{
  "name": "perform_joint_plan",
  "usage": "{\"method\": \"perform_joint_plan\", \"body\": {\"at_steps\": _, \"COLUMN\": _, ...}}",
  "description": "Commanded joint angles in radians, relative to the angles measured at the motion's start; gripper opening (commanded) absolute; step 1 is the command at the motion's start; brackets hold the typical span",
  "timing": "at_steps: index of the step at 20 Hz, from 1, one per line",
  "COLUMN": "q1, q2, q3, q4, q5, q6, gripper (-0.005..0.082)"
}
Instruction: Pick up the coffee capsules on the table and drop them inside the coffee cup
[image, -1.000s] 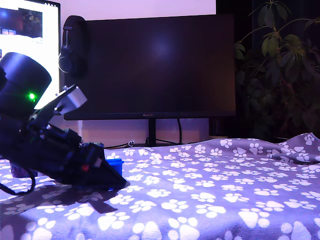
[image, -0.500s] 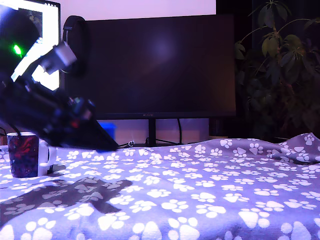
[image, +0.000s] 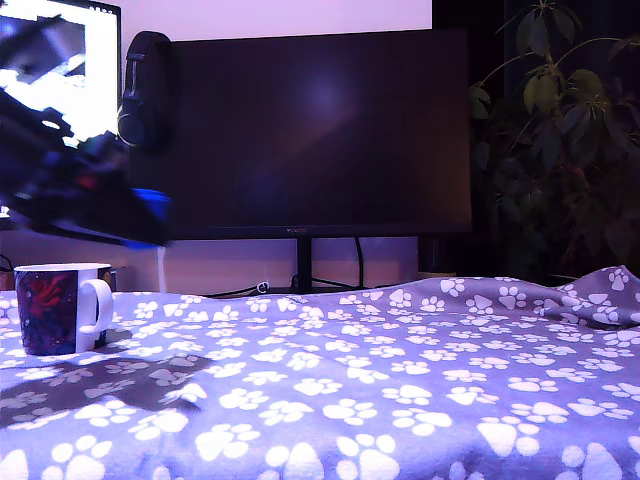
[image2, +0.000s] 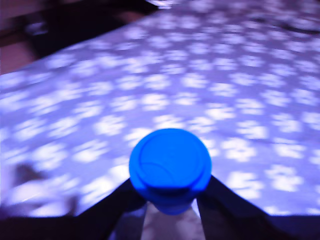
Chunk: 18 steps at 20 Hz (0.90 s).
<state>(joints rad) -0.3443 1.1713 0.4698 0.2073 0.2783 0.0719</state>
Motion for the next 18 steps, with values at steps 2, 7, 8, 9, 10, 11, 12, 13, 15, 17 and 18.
{"method": "perform_joint_plan", "body": {"at_steps": 2, "q1": 0.066, "q2": -0.024, "q3": -0.003, "q4": -0.023, "q5": -0.001, "q6": 0.008, "gripper": 0.0087}}
{"method": "perform_joint_plan", "body": {"at_steps": 7, "q1": 0.195, "q2": -0.034, "q3": -0.003, "q4": -0.035, "q5": -0.012, "q6": 0.008, "gripper": 0.0087}}
{"method": "perform_joint_plan", "body": {"at_steps": 8, "q1": 0.216, "q2": -0.034, "q3": -0.003, "q4": -0.035, "q5": -0.013, "q6": 0.008, "gripper": 0.0087}}
{"method": "perform_joint_plan", "body": {"at_steps": 9, "q1": 0.233, "q2": -0.034, "q3": -0.003, "q4": -0.035, "q5": -0.018, "q6": 0.01, "gripper": 0.0087}}
{"method": "perform_joint_plan", "body": {"at_steps": 10, "q1": 0.248, "q2": -0.034, "q3": -0.003, "q4": -0.037, "q5": -0.023, "q6": 0.014, "gripper": 0.0087}}
{"method": "perform_joint_plan", "body": {"at_steps": 11, "q1": 0.259, "q2": -0.034, "q3": -0.003, "q4": -0.036, "q5": -0.031, "q6": 0.016, "gripper": 0.0087}}
{"method": "perform_joint_plan", "body": {"at_steps": 12, "q1": 0.268, "q2": -0.034, "q3": -0.003, "q4": -0.035, "q5": -0.034, "q6": 0.016, "gripper": 0.0087}}
{"method": "perform_joint_plan", "body": {"at_steps": 13, "q1": 0.275, "q2": -0.034, "q3": -0.003, "q4": -0.035, "q5": -0.034, "q6": 0.016, "gripper": 0.0087}}
{"method": "perform_joint_plan", "body": {"at_steps": 15, "q1": 0.282, "q2": -0.034, "q3": -0.003, "q4": -0.035, "q5": -0.034, "q6": 0.016, "gripper": 0.0087}}
{"method": "perform_joint_plan", "body": {"at_steps": 17, "q1": 0.283, "q2": -0.034, "q3": -0.003, "q4": -0.035, "q5": -0.034, "q6": 0.015, "gripper": 0.0087}}
{"method": "perform_joint_plan", "body": {"at_steps": 18, "q1": 0.283, "q2": -0.034, "q3": -0.003, "q4": -0.035, "q5": -0.033, "q6": 0.015, "gripper": 0.0087}}
